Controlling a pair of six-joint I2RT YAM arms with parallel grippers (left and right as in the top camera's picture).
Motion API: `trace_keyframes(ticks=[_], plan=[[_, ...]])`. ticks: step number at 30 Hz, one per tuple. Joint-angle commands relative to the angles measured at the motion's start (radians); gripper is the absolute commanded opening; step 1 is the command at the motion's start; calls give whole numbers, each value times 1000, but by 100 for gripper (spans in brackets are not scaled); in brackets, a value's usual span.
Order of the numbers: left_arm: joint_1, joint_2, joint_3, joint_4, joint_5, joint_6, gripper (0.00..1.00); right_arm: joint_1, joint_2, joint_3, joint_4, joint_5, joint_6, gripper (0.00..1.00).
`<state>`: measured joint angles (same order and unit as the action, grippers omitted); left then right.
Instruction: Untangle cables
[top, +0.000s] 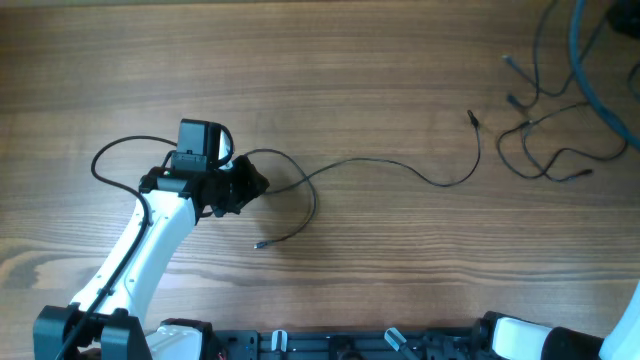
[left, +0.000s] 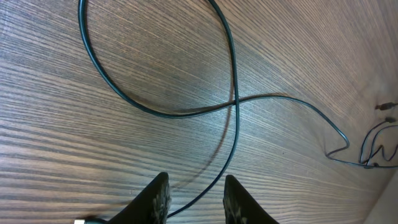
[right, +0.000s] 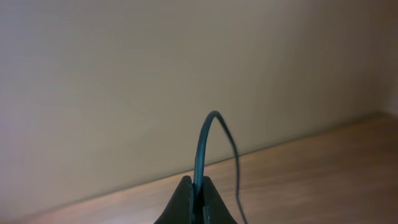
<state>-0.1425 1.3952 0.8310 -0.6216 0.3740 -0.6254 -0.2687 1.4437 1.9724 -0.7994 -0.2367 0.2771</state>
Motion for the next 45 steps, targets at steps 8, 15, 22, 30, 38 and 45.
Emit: trace_keyframes(ticks=[8, 15, 22, 30, 38, 45], plan=[[-2, 6, 1, 2, -9, 19, 30, -55, 164, 1, -89, 497, 40, 4], [-2, 6, 1, 3, -9, 19, 30, -193, 276, -3, -248, 618, 171, 4], [-2, 6, 1, -5, -8, 19, 30, -314, 404, -3, -347, 571, 188, 5], [-2, 6, 1, -4, -8, 18, 30, -327, 465, -4, -282, 164, 98, 75], [-2, 6, 1, -5, -8, 18, 30, -319, 502, -56, -317, 119, 82, 80], [-2, 6, 1, 6, -9, 19, 33, -276, 502, -121, -318, -180, -58, 82]])
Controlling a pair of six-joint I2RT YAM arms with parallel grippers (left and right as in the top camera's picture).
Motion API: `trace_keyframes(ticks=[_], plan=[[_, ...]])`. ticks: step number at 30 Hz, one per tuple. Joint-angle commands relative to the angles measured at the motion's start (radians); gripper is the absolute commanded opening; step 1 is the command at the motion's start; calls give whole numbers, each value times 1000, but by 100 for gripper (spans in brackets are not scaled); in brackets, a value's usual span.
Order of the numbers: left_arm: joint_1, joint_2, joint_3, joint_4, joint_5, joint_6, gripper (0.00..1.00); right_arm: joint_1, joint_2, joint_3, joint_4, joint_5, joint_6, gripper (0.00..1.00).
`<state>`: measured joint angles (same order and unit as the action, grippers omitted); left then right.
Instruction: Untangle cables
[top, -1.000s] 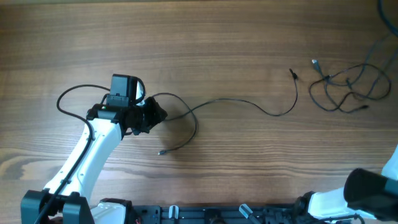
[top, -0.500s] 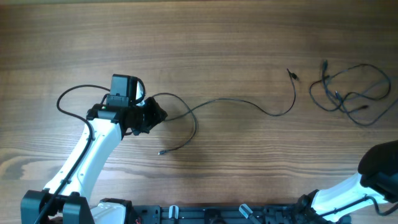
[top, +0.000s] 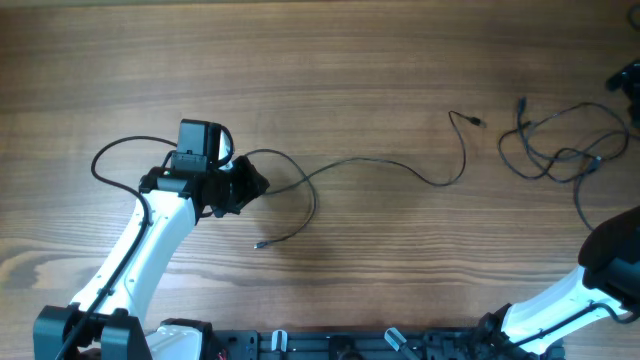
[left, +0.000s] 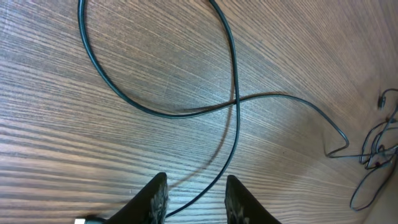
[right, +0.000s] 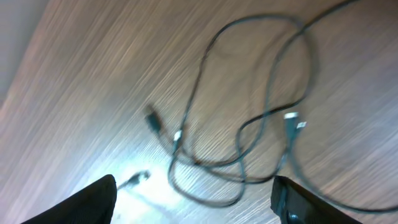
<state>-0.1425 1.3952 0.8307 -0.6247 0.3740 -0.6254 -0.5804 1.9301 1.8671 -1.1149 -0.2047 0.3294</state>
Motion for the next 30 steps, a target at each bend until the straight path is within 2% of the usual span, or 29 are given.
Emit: trace_keyframes(ticks=[1, 5, 11, 14, 18, 19, 21, 22, 24, 26, 28, 30], plan=[[-2, 6, 1, 12, -9, 19, 33, 55, 15, -16, -13, -267, -140, 82], [-2, 6, 1, -1, -67, 19, 34, 175, 15, -16, -105, -352, -269, 84], [-2, 6, 1, -108, -241, 19, 33, 440, 15, -55, -201, -34, -277, 85], [-2, 6, 1, -134, -264, 19, 33, 549, 15, -163, -120, 172, -264, 85], [-2, 6, 1, -138, -265, 19, 33, 609, 15, -330, 69, 272, -221, 80], [-2, 6, 1, -142, -279, 19, 33, 613, 15, -367, 112, 257, -222, 76], [-2, 6, 1, -157, -346, 11, 32, 619, 15, -437, 183, 213, -221, 56], [1, 6, 1, -168, -379, -3, 32, 619, 15, -467, 209, 164, -222, 50], [18, 6, 1, -193, -438, -68, 33, 619, 15, -496, 228, 65, -222, 29], [58, 6, 1, -204, -446, -118, 36, 621, 15, -500, 222, -86, -240, 14], [97, 6, 1, -203, -438, -128, 41, 639, 11, -500, 217, -244, -313, 12], [125, 6, 1, -204, -431, -127, 44, 676, 4, -499, 214, -323, -333, 12]])
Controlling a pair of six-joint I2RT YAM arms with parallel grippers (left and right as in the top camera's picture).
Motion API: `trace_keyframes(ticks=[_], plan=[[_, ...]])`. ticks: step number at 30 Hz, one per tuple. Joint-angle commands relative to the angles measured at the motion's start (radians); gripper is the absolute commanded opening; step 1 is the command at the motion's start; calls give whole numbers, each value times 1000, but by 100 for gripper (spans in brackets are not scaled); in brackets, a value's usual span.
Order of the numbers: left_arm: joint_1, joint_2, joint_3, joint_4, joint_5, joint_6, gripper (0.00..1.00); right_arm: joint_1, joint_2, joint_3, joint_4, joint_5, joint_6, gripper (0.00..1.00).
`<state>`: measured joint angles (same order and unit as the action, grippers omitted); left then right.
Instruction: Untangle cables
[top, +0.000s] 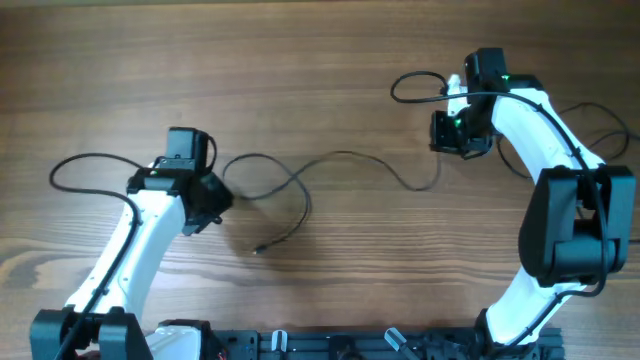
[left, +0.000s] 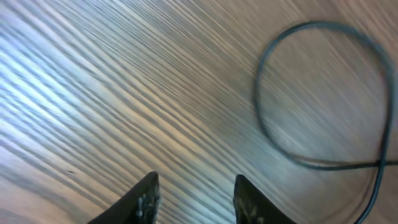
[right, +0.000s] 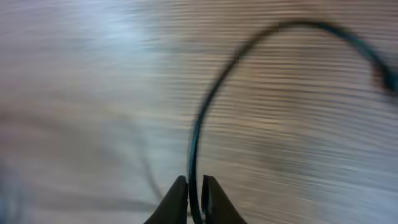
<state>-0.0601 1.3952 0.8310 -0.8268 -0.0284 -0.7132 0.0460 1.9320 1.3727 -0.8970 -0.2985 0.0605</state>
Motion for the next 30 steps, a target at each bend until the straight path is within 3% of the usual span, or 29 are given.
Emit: trace_keyframes(ticks=[1, 11, 14, 21, 24, 30], plan=[[51, 6, 1, -2, -29, -40, 45, 79, -6, -4, -4, -241, -66, 12], [64, 8, 1, 2, -29, -51, 47, 408, -26, -4, 72, -214, -60, 13], [64, 8, -3, -1, -29, -51, 48, 493, -24, -5, 206, -161, 24, 37], [64, 8, -37, 8, -21, -52, 49, 610, -5, -6, 381, -142, 38, 48], [64, 8, -44, 15, -4, -52, 49, 636, 18, -6, 397, 0, 132, 50], [64, 8, -44, 22, 39, -52, 47, 641, 95, -6, 526, 13, 220, 50]])
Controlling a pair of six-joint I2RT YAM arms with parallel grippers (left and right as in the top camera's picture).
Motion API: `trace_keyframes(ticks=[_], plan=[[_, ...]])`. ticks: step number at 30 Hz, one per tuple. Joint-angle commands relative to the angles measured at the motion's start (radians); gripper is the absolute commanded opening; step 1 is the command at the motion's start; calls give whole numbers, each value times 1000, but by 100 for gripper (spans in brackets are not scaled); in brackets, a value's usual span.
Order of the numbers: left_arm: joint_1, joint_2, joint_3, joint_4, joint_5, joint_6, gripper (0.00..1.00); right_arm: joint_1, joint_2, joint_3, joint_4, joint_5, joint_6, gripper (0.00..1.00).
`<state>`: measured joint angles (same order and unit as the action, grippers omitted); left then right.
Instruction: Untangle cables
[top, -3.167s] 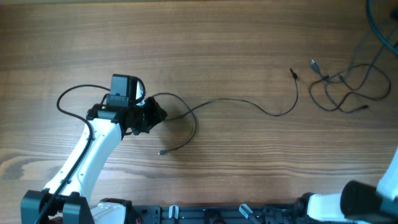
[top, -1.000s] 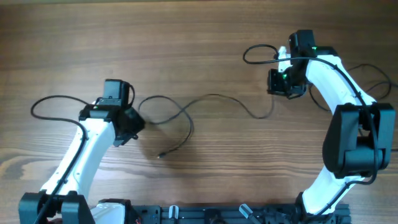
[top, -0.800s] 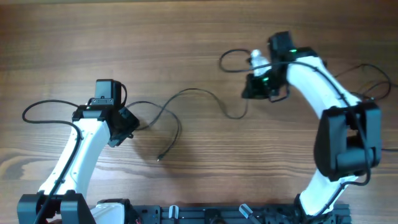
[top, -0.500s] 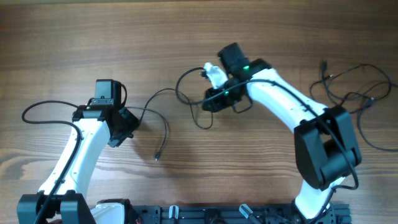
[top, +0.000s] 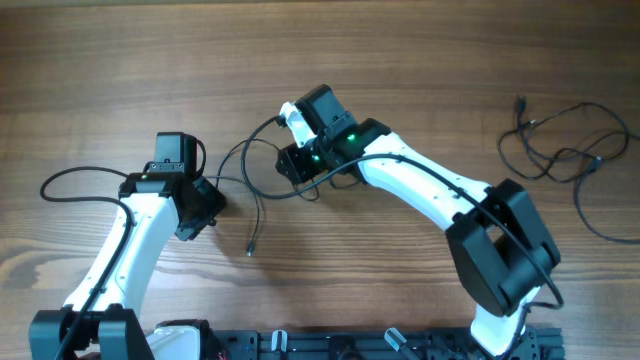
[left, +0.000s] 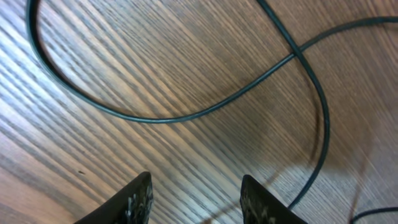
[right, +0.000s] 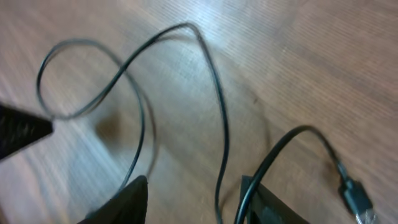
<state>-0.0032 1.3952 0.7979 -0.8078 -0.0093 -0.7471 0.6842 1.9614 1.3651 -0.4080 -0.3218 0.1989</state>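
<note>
A thin black cable (top: 255, 225) lies in loose loops at the centre-left, with its plug end (top: 249, 250) pointing at the front edge and a wide loop (top: 45, 188) at the far left. My left gripper (top: 210, 205) is open just above the table, and the cable (left: 161, 119) curves past ahead of its fingers (left: 140, 199). My right gripper (top: 293, 165) is open low over the bunched loops. One strand (right: 217, 112) runs between its fingers and a second strand lies against the right finger (right: 267, 202). A connector (right: 351, 196) lies beside it.
A second tangle of thin dark cables (top: 560, 150) lies at the far right of the wooden table (top: 400, 60). The right arm (top: 430, 190) stretches across the middle of the table.
My right gripper was shut on the cable right of centre. Now it is open at the centre-left, and the cable, stretched out before, is bunched in loops there. The left gripper has barely moved.
At first my right gripper held a cable up, out of the overhead view, while my left hung open over the long cable's loop. Then the right was open above the right-hand tangle. Later it was shut on the long cable, and now it is open beside my left.
</note>
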Motion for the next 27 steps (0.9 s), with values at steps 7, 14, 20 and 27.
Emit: trace_keyframes(ticks=[7, 14, 20, 27], plan=[[7, 8, -13, 3, 20, -18, 47, 4, 161, 2, 137, 33, 130, 30], [7, 8, -13, 3, 20, -18, 47, -48, 83, 8, 80, 33, 112, 4], [7, 8, -13, 10, 20, -18, 47, -247, -240, 24, -89, 32, 43, 4], [7, 8, -13, 14, 20, -18, 48, -603, -709, 30, -78, 34, 70, 4]])
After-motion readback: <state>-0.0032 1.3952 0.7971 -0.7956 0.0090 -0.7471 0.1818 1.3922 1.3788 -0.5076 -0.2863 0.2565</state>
